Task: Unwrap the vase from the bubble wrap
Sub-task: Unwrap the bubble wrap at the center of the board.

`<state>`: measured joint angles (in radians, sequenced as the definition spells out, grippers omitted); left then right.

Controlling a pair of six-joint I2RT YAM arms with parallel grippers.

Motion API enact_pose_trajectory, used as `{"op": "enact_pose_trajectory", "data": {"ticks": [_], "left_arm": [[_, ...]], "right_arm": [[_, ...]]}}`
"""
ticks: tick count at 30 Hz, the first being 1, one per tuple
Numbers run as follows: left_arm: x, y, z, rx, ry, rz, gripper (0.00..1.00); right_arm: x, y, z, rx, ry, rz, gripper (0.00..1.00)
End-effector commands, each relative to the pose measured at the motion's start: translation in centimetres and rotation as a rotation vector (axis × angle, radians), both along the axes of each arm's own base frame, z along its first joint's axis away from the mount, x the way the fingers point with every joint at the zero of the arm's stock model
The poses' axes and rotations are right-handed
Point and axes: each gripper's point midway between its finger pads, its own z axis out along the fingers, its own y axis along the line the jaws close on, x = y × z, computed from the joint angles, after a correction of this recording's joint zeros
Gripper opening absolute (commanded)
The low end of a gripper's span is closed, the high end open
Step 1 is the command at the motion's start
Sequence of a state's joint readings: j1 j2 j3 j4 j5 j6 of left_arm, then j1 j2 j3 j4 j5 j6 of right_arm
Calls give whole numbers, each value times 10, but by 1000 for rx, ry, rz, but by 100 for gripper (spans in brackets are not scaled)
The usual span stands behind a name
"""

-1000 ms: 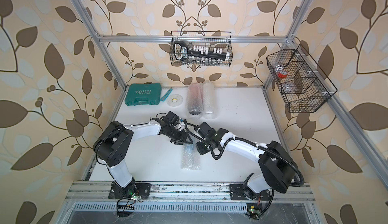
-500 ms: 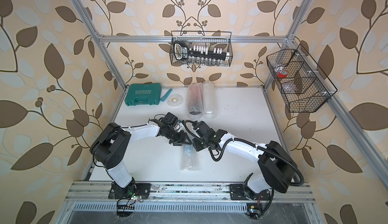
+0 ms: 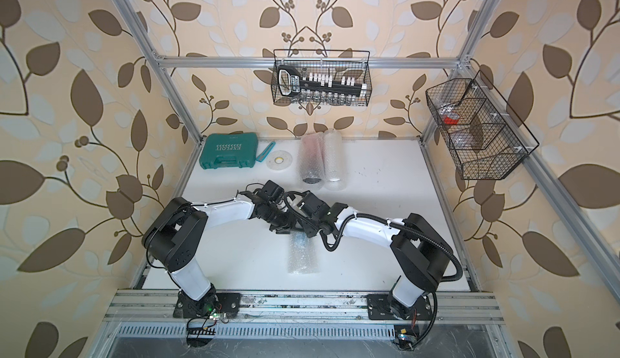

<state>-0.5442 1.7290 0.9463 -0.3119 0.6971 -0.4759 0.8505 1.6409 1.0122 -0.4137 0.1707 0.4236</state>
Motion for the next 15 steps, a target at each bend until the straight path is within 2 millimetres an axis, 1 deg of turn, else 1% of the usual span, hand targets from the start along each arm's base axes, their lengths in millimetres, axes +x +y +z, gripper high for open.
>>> {"op": "enact_pose_trajectory", "data": {"ticks": [1, 9, 15], "left_arm": [[-11, 5, -2, 32, 24, -3, 49], [-12, 5, -1, 28, 27, -2, 49], [-14, 5, -1, 25, 31, -6, 49]], "right_arm": [[2, -8, -4, -68, -4, -33, 34], [6, -7, -9, -102, -9, -53, 33], [17, -2, -5, -92, -46, -84, 28]]}}
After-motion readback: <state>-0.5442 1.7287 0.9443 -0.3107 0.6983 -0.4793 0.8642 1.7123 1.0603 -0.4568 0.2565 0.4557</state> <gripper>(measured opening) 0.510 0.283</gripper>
